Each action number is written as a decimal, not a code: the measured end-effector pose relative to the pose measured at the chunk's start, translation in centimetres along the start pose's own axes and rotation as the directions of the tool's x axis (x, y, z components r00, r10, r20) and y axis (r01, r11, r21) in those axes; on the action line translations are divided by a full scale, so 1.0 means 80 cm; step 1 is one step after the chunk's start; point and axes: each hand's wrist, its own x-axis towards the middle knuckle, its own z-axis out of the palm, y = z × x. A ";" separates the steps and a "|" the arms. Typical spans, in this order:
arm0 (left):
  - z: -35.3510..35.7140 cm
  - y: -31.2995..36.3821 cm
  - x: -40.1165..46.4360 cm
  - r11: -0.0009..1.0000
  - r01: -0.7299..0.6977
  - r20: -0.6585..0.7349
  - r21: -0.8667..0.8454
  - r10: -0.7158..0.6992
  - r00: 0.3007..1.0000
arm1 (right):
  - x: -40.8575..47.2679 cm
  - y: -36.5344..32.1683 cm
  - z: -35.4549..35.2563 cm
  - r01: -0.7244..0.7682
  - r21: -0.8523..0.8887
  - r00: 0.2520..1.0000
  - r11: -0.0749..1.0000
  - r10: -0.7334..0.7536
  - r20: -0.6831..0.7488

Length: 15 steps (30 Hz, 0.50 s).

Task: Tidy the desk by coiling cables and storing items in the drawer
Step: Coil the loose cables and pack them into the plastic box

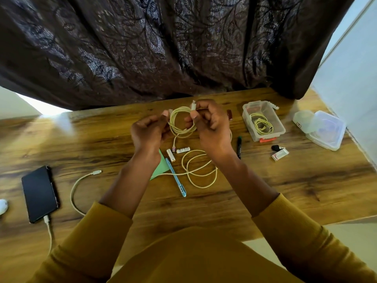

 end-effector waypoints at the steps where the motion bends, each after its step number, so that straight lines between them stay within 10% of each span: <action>1: 0.000 -0.001 -0.001 0.999 -0.018 0.002 0.047 0.018 1.000 | 0.000 0.000 0.000 0.005 -0.005 1.000 1.000 -0.005 0.004; 15: 0.000 -0.003 -0.005 0.996 0.065 0.398 0.055 -0.082 0.914 | -0.001 0.014 -0.007 -0.083 -0.040 0.994 0.996 0.080 -0.074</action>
